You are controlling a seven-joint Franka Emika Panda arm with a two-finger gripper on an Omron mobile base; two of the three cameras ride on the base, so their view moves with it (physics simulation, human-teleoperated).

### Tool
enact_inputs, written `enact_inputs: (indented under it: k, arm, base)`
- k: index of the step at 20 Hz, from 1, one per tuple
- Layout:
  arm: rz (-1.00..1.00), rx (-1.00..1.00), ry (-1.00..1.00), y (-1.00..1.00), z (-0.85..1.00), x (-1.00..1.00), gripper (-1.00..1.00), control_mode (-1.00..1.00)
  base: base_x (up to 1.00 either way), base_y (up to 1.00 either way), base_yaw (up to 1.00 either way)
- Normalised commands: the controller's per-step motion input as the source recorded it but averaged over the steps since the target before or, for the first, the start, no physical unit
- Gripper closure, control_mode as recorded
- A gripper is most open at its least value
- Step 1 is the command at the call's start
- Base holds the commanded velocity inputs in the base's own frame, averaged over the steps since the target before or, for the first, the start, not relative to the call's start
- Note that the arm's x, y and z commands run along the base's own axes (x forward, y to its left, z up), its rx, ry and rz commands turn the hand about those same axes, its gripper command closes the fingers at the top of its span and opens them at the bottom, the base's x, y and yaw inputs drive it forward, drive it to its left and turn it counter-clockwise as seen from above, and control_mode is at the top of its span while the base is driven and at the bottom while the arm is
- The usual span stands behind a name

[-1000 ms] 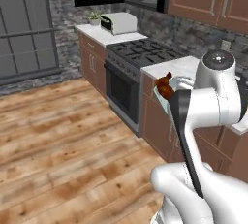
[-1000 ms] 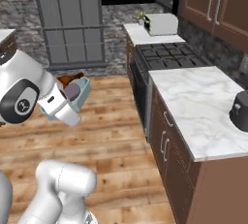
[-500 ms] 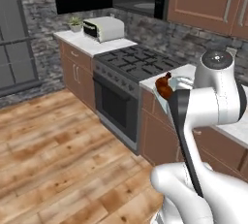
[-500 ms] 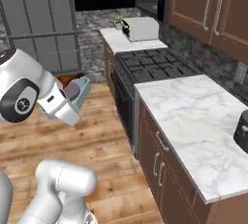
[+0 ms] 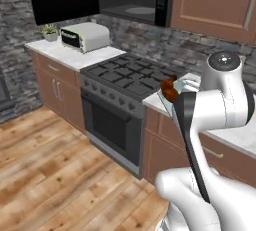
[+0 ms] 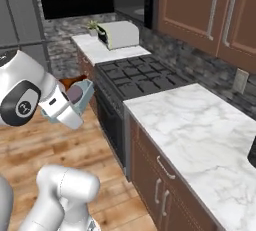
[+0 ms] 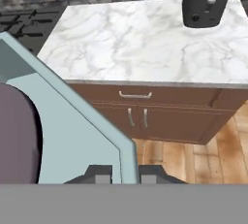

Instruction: Place the tupperware containing the chicken drumstick and eggplant meal in the microwave. Close the microwave door and press the start button to reheat the meal.

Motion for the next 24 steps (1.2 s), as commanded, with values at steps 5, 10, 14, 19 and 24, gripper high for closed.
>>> enact_inputs:
  k: [5,10,14,19,24]
  arm:
    - [0.00,0.00,0.00,0.00,0.00,0.00,1.00,1.00]
    - [0.00,0.00,0.00,0.00,0.00,0.00,1.00,1.00]
    - [0.00,0.00,0.00,0.00,0.00,0.00,1.00,1.00]
    - [0.00,0.00,0.00,0.00,0.00,0.00,1.00,1.00]
    - [0.00,0.00,0.00,0.00,0.00,0.00,1.00,1.00]
  base:
    - [0.74,0.30,-0.32]
    - [0.69,0.29,-0.31]
    - [0.65,0.31,-0.31]
    - [0.59,0.38,-0.28]
    - [0.60,0.38,-0.27]
